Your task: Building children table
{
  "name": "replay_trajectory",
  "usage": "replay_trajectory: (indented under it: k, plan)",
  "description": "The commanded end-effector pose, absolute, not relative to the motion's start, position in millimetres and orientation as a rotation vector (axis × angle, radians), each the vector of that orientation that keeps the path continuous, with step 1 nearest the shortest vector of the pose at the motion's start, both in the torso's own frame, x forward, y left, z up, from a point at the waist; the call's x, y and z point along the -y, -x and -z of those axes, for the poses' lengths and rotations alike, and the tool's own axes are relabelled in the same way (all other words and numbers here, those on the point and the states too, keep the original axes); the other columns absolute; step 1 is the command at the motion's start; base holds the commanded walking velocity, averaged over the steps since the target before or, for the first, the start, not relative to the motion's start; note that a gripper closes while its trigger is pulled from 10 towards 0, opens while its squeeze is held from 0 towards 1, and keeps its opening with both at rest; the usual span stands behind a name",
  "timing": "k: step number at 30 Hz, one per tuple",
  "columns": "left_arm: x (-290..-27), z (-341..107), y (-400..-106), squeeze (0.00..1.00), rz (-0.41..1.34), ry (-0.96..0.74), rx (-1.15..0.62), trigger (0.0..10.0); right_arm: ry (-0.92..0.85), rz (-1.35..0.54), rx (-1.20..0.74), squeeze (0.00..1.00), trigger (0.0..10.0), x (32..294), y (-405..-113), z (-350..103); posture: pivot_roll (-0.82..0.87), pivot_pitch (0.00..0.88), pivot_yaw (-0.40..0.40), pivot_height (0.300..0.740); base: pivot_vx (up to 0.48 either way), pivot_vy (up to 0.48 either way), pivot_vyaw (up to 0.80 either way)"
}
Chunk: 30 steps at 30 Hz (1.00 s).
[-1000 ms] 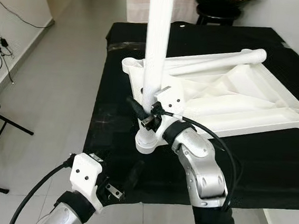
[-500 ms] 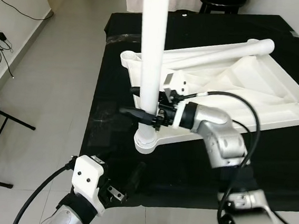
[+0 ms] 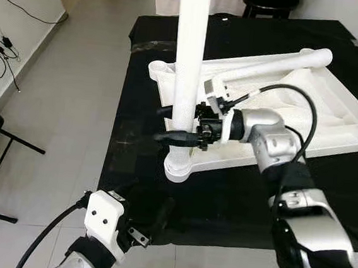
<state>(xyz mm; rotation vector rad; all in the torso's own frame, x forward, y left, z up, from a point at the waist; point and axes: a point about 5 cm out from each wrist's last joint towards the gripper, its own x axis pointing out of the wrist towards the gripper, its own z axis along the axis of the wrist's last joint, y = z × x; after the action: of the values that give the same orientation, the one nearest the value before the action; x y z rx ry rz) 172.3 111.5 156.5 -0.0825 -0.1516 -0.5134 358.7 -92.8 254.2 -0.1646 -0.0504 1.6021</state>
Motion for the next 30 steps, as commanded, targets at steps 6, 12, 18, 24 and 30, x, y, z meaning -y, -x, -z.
replay_trajectory:
  k: [6,12,18,24,30]
  plan:
    - [-111,-154,-170,0.0,0.519,0.07,0.129,10.0,0.147,-1.666,0.06,0.0,0.0,95,-359,-255,0.06,0.224,0.014,0.74,0.0,0.0,0.0]
    - [-111,-154,-171,0.0,0.52,0.071,0.128,10.0,0.151,-1.689,0.07,0.0,0.0,97,-359,-254,0.05,0.222,0.015,0.74,0.0,0.0,0.0]
    - [-110,-154,-171,0.0,0.522,0.076,0.129,10.0,0.159,-1.605,0.104,0.0,0.0,105,-356,-243,0.03,0.224,0.018,0.74,0.0,0.0,0.0]
    - [-113,-156,-173,0.0,0.519,0.078,0.137,10.0,0.179,-0.825,-0.054,0.0,0.0,96,-337,-178,-0.01,0.249,0.005,0.74,0.0,0.0,0.0]
    - [-114,-155,-176,0.0,0.519,0.077,0.141,10.0,0.19,-0.546,-0.063,0.0,0.0,84,-311,-160,-0.02,0.231,0.011,0.74,0.0,0.0,0.0]
